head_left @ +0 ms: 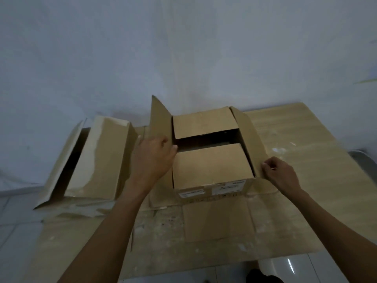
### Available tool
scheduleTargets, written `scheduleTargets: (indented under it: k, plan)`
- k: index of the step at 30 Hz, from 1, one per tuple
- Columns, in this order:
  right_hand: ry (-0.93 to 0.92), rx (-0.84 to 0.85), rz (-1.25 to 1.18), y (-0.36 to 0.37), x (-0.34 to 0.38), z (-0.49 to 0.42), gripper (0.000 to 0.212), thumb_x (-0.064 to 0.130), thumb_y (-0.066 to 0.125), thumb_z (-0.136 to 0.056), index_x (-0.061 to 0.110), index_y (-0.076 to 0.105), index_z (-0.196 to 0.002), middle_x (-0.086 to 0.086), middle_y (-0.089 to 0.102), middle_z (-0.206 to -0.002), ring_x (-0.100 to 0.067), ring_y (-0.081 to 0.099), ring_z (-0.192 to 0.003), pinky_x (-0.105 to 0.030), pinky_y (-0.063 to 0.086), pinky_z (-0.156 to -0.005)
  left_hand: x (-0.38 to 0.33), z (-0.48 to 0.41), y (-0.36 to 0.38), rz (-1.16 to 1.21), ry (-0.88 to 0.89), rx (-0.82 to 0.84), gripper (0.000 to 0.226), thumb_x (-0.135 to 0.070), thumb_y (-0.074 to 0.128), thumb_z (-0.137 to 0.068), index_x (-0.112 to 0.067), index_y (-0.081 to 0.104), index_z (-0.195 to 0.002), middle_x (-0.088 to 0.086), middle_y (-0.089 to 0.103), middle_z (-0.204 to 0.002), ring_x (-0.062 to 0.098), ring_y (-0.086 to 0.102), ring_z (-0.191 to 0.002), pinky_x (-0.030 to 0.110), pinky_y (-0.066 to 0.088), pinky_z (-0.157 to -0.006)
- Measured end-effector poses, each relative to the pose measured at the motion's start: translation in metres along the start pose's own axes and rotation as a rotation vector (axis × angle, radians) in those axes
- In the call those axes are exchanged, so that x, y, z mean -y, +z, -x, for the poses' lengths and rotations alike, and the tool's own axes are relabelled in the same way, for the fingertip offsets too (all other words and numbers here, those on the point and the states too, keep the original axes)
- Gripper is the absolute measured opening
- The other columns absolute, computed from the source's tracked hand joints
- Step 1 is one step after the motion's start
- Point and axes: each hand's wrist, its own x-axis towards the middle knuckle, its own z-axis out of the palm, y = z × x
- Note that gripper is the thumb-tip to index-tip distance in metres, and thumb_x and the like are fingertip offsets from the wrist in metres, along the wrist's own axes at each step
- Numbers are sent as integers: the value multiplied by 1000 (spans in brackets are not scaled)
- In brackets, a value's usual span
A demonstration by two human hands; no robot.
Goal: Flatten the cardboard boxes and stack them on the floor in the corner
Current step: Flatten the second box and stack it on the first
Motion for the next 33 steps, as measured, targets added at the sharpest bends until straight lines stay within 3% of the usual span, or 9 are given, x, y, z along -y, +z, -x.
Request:
scheduleTargets:
  k: [3,6,9,12,16,22,26,30,33]
  plan:
    - [10,-38,20,-1,0,4,10,30,59,-86,20,59,-83,-10,70,-91,-30,64,-86,-40,50,-75,45,11,13,93,-328,184,44,-46,61,-86,-15,61,-118,5,67,-112,25,62,-104,35,47,-89]
    - [17,-28,29,-3,2,7,10,29,58,-86,19,61,-86,-10,70,-92,-31,64,-88,-41,50,-78,63,37,47,485,-508,417,46,-55,59,-84,-20,62,-112,1,65,-109,22,61,-104,35,50,-85]
    - [26,39,1,-7,5,8,7,24,58,-87,18,61,-86,-12,69,-94,-30,63,-91,-38,49,-79,54,56,77,636,-498,378,39,-55,53,-87,-22,57,-109,0,64,-105,21,61,-101,31,50,-78]
    - [14,57,14,-14,9,8,6,24,60,-85,18,61,-86,-11,69,-94,-31,63,-91,-37,49,-78,46,46,84,520,-489,257,40,-53,49,-91,-15,59,-103,3,63,-96,25,62,-94,36,51,-78]
    - [-119,-21,87,-24,27,1,14,21,60,-85,14,63,-97,-9,67,-96,-27,60,-88,-34,44,-74,34,18,89,160,-142,125,42,-47,55,-88,-14,54,-116,9,59,-118,28,52,-112,49,40,-99]
    - [-385,111,-7,-35,68,-27,19,16,57,-88,13,61,-107,-5,62,-109,-18,56,-100,-30,43,-82,-6,-6,107,77,-119,358,71,-55,44,-92,-16,24,-149,13,32,-153,27,27,-142,51,2,-116]
    - [-541,239,-52,-39,91,-56,21,14,57,-90,9,60,-110,-6,60,-113,-14,52,-101,-23,36,-84,-25,-4,100,-52,-126,342,70,-56,41,-93,-16,25,-148,14,46,-142,30,38,-135,54,-5,-115]
    - [-630,294,-60,-41,105,-95,26,10,59,-86,11,60,-112,-9,59,-117,-22,53,-109,-27,40,-88,-38,4,70,-112,-88,130,49,-52,44,-93,-17,55,-124,8,60,-120,25,50,-120,52,-4,-116]
    - [-687,354,-69,-36,119,-120,35,16,64,-82,13,56,-116,-9,56,-122,-23,51,-113,-30,41,-91,-51,21,43,-25,-45,-24,43,-55,43,-91,-16,63,-89,1,61,-85,17,56,-86,45,35,-103]
